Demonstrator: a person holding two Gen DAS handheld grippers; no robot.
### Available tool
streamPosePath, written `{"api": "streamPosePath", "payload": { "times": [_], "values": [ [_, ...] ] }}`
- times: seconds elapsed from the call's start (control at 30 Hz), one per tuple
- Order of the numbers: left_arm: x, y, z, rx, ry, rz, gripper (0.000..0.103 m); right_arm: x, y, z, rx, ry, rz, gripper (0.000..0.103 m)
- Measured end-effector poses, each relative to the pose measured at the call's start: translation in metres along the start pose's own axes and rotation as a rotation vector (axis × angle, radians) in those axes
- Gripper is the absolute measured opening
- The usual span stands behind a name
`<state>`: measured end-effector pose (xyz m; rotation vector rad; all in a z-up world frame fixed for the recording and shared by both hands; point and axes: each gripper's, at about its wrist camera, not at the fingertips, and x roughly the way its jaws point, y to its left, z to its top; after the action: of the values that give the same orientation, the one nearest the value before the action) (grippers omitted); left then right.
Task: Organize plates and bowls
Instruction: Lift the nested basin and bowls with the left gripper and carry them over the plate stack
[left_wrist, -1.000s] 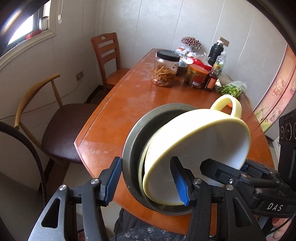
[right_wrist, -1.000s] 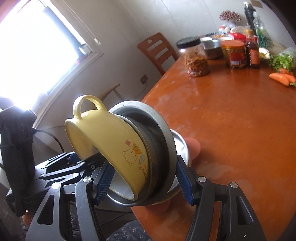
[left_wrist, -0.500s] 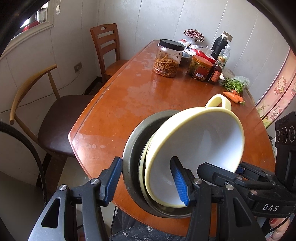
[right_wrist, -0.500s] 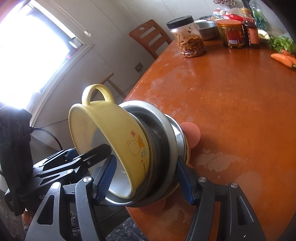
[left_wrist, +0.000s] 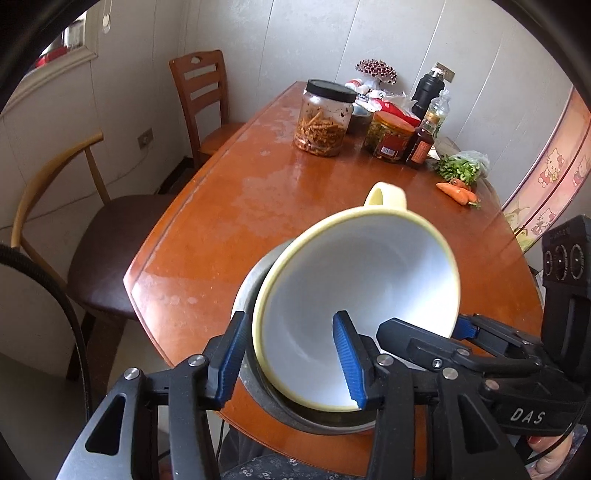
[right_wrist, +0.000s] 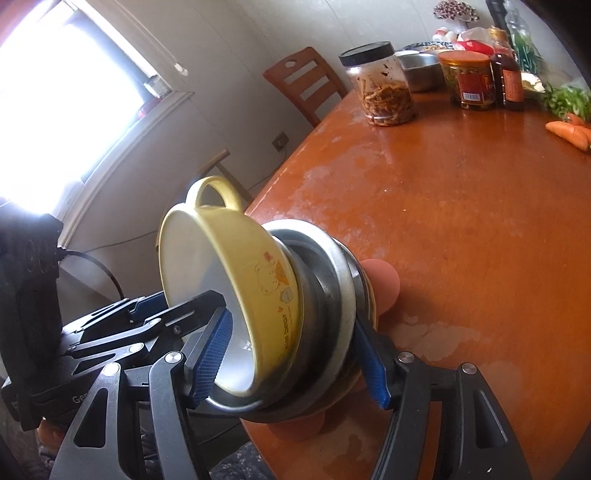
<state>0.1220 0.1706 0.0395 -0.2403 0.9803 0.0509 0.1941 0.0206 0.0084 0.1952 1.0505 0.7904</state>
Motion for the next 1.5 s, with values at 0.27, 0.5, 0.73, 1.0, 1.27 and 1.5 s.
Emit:
{"api": "streamPosePath", "payload": {
  "times": [0.27,0.5,0.73,1.0,1.27,1.5],
  "values": [
    [0.008,0.001,0.000,-0.001,0.011,-0.005,0.047,0.002,0.005,-0.001,-0.058,-0.022,-0.032,0.068],
    [0.009,0.005,0.001,-0.007,-0.002,-0.018,0.047,0.004,0.009,-0.002,-0.117,-0.038,-0.060,0.069],
    [0.008,0.007,0.002,-0.002,-0.012,-0.023,0.047,0.004,0.011,-0.003,-0.166,-0.060,-0.129,0.077],
    [0.009,0.007,0.002,0.004,-0.015,-0.030,0.047,0.003,0.012,-0.003,-0.206,-0.095,-0.209,0.082],
    [0.009,0.007,0.002,0.005,-0.018,-0.025,0.047,-0.001,0.013,-0.004,-0.223,-0.146,-0.251,0.087],
    [0.005,0.011,-0.002,-0.003,-0.034,-0.021,0.047,-0.014,0.026,-0.010,-0.301,-0.237,-0.325,0.091]
  ]
}}
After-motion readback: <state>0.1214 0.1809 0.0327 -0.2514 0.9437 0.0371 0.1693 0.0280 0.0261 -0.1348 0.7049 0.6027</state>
